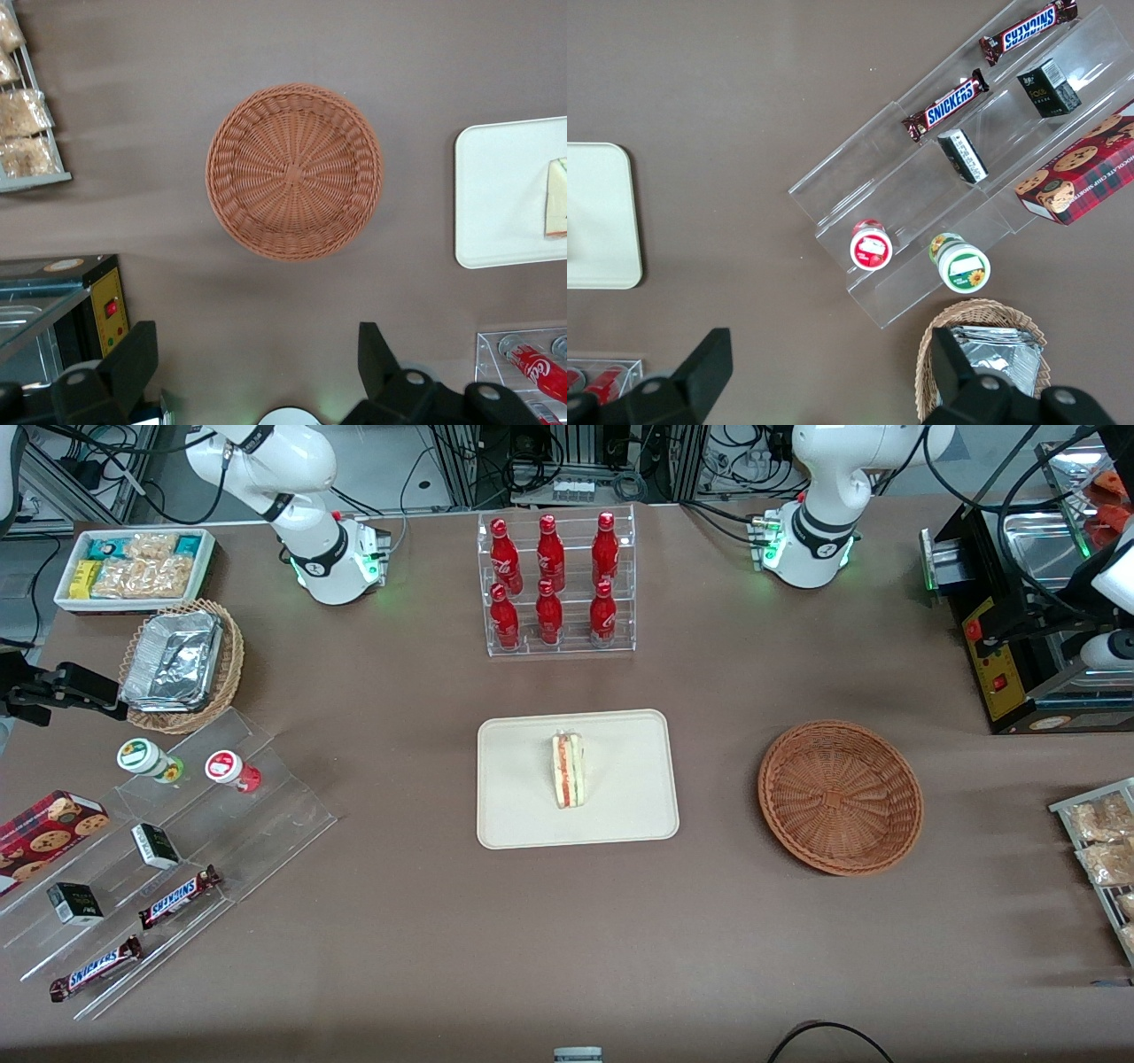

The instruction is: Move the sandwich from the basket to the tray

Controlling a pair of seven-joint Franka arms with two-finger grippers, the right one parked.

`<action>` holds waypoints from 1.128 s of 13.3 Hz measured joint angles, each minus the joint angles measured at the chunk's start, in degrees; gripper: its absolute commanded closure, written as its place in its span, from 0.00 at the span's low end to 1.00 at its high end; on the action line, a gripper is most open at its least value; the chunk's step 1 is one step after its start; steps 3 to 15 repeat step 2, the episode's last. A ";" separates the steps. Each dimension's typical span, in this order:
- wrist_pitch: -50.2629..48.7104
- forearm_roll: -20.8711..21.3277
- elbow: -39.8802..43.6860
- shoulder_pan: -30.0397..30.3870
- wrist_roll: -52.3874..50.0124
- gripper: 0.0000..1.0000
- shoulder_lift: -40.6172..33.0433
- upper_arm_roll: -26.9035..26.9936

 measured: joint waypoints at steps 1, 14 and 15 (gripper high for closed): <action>0.00 0.02 1.08 0.00 -0.01 0.00 0.79 -0.23; 0.00 0.03 1.74 0.02 -0.01 0.00 1.44 -0.26; 0.00 0.03 1.74 0.02 -0.01 0.00 1.44 -0.26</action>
